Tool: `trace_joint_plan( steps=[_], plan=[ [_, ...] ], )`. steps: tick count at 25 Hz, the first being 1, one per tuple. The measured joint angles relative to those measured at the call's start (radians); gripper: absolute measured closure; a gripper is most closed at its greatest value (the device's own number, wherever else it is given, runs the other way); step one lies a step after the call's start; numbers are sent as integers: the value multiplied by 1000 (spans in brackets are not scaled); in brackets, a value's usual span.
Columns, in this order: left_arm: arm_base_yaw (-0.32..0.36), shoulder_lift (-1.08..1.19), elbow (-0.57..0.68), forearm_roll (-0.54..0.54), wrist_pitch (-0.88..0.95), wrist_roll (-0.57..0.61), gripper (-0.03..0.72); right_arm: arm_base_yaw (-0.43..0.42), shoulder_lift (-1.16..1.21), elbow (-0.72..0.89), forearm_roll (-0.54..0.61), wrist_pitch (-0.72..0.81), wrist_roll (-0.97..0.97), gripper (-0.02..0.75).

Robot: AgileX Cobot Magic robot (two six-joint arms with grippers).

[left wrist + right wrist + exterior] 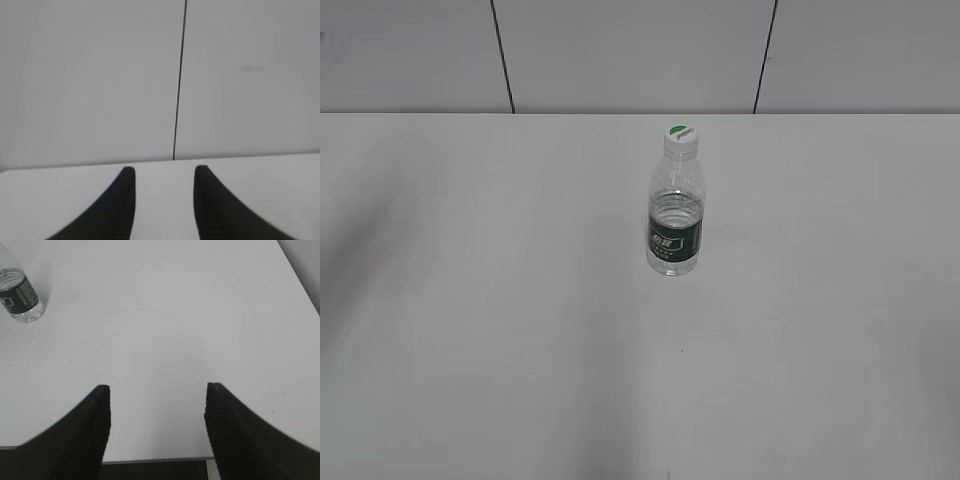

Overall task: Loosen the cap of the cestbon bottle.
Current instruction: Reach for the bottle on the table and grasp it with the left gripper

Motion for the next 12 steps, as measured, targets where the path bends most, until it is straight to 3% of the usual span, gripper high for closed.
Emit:
trace_joint_plan(
  steps=[5, 8, 12],
  plan=[
    [-159, 229, 131, 36, -324, -35, 447, 0, 0, 0, 0, 0, 0, 272],
    [-214, 359, 186, 197, -522, -212, 447, 0, 0, 0, 0, 0, 0, 272],
    [-221, 487, 208, 469, -727, -464, 447, 0, 0, 0, 0, 0, 0, 272]
  ],
)
